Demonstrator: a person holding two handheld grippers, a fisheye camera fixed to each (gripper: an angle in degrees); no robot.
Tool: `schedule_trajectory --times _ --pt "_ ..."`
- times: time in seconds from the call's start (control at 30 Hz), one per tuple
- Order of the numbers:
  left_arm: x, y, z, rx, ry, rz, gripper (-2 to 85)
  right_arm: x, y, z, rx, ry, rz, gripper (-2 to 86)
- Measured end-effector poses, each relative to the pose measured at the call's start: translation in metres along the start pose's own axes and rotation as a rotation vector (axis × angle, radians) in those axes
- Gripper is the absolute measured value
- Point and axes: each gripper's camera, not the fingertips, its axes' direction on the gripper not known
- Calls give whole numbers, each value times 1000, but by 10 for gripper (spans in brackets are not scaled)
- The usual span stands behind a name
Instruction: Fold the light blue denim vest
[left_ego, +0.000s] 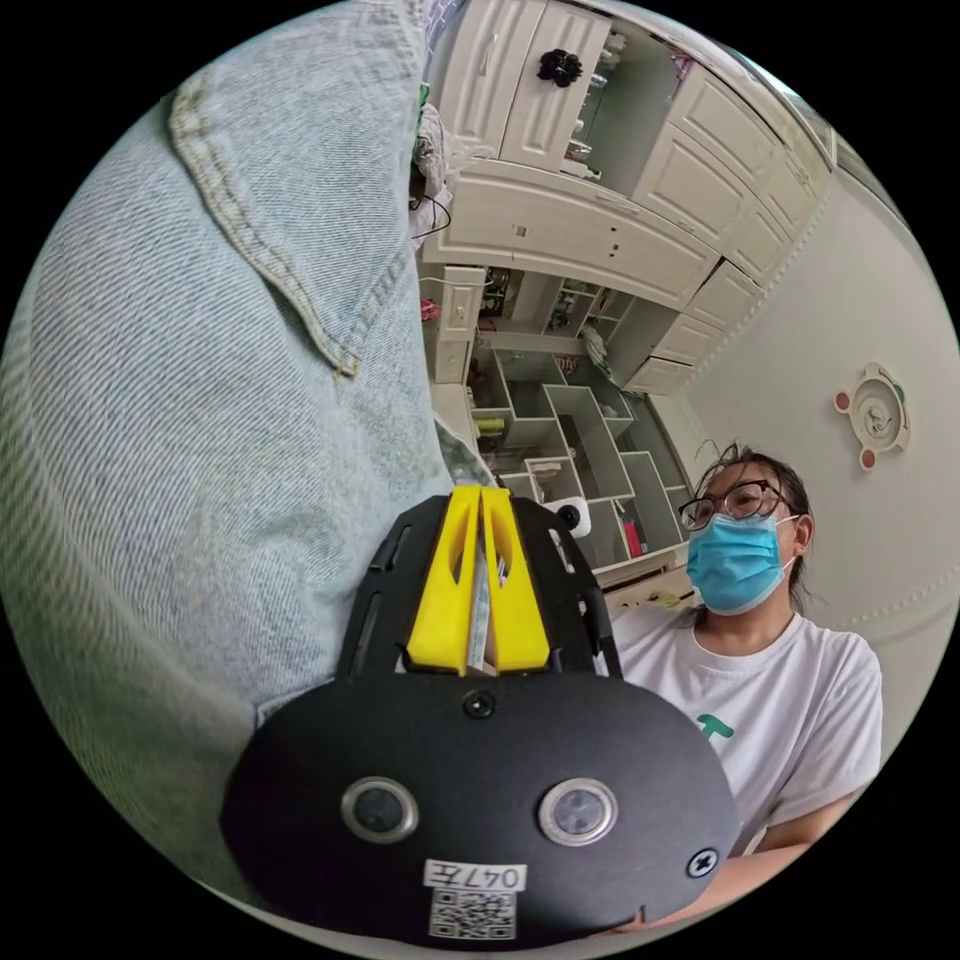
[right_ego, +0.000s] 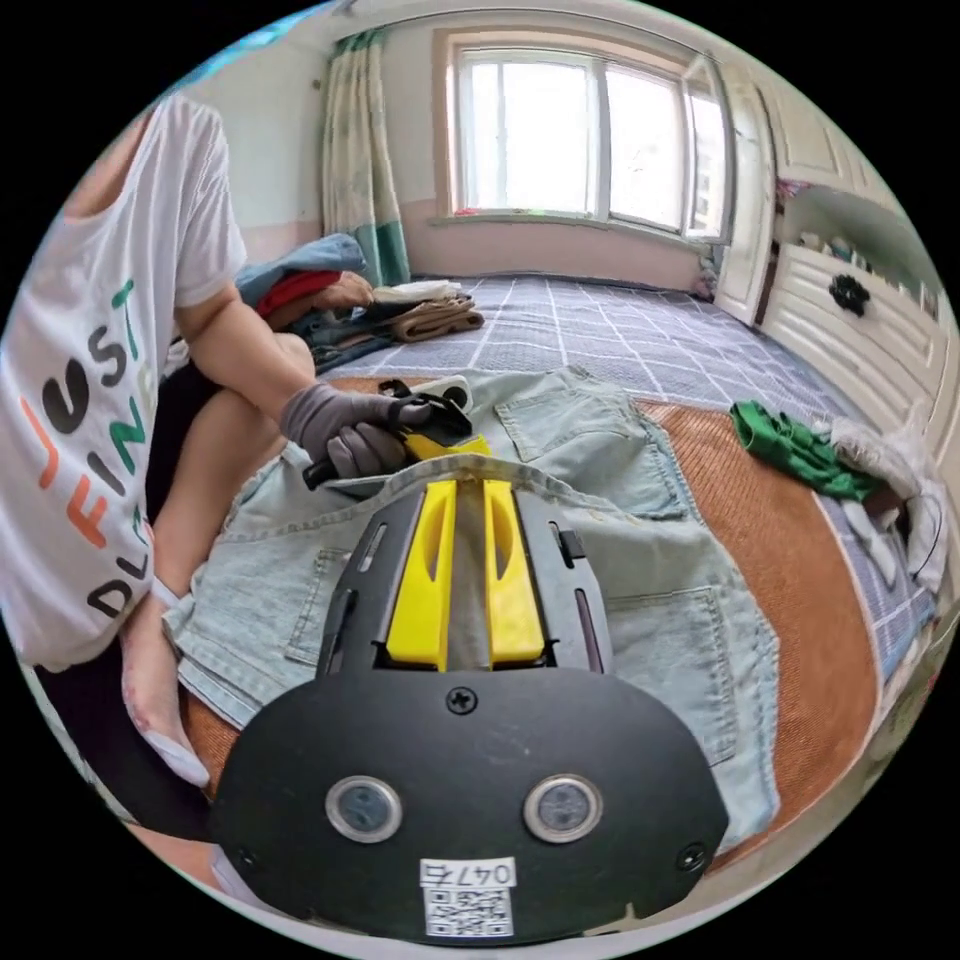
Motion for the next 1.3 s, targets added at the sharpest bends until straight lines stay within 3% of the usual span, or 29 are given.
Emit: schedule_trajectory --times 0.17,0.27,0.37,0.43,0.5,0.67,0.8,1.0,1.13,1.2,1.3 --pt "18 -14 -14 -21 -33 -25 -10 32 18 -3 20 -13 220 58" --pt "89 -31 -19 -88 -304 158 -10 32 22 -12 -7 53 282 56" --pt "166 -43 -25 -159 -714 302 -10 35 21 -23 -34 110 353 54" --pt "211 -44 -60 -40 -1041 307 -9 43 10 -26 -54 139 386 54" --pt "236 -45 -96 54 -1135 281 -9 60 -26 -27 -69 195 360 56" --pt "245 -49 -161 100 -1141 81 10 142 -126 14 -174 312 232 70" --pt "243 -48 -166 90 -1057 18 95 219 -188 83 -307 243 220 84" --pt "311 -51 -122 56 -1469 90 171 253 -253 157 -366 187 264 129" --pt "287 -59 -108 -39 -1433 37 175 240 -276 192 -445 223 244 95" --pt "295 -59 -96 -69 -1523 68 156 215 -297 193 -460 234 166 24" --pt "305 -60 -65 -160 -1646 131 108 185 -320 195 -508 334 46 8"
